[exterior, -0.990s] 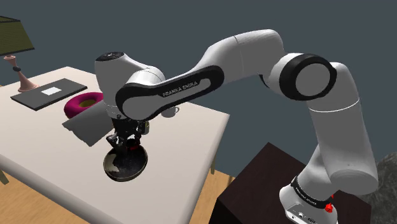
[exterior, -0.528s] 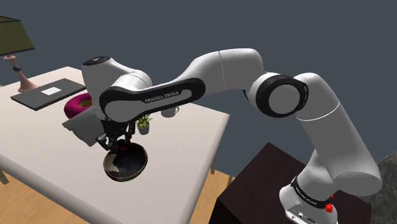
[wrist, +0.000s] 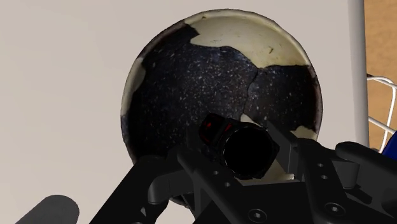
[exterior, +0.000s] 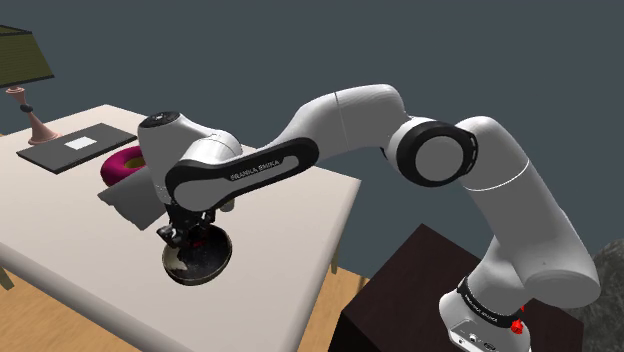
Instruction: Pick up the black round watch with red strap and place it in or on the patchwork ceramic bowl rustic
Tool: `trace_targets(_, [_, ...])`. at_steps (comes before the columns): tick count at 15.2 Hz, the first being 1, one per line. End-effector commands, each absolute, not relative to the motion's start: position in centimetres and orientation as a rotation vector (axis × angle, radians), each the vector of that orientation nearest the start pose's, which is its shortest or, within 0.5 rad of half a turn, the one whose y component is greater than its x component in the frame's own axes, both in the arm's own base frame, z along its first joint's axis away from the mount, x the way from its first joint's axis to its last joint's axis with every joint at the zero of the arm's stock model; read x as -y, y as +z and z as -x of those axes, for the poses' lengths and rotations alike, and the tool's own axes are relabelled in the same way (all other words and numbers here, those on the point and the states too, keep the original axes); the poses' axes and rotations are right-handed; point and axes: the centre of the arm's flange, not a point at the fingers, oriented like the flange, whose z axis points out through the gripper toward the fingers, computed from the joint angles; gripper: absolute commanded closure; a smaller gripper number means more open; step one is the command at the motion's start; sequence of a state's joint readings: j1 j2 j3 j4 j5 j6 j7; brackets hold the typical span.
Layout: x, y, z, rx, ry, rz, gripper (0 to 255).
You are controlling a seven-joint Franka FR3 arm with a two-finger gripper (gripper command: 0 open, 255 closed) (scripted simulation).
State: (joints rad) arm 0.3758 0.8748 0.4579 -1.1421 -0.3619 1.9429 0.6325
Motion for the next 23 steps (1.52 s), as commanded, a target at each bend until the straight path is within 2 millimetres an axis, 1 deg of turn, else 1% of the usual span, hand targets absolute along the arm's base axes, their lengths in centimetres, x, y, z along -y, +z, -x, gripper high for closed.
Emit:
trace_targets(1, [-46.8,30.1,-60.1,0.289,0.004,3.118,255])
trace_targets(8, [-46.8,30.1,-60.1,0.289,0.004,3.118,255])
trace_targets(9, [-46.8,30.1,-60.1,0.289,0.004,3.118,0])
trace_targets(14, [-46.8,30.1,-60.1,0.289,0.004,3.118,0])
trace_targets(17, [-46.8,34.0,-60.2,0.289,0.004,3.118,0])
trace_targets(18, [-46.7,35.1,-60.2,0.289,0.004,3.118,0])
trace_targets(23, [-46.7,35.1,-60.2,0.289,0.004,3.118,0])
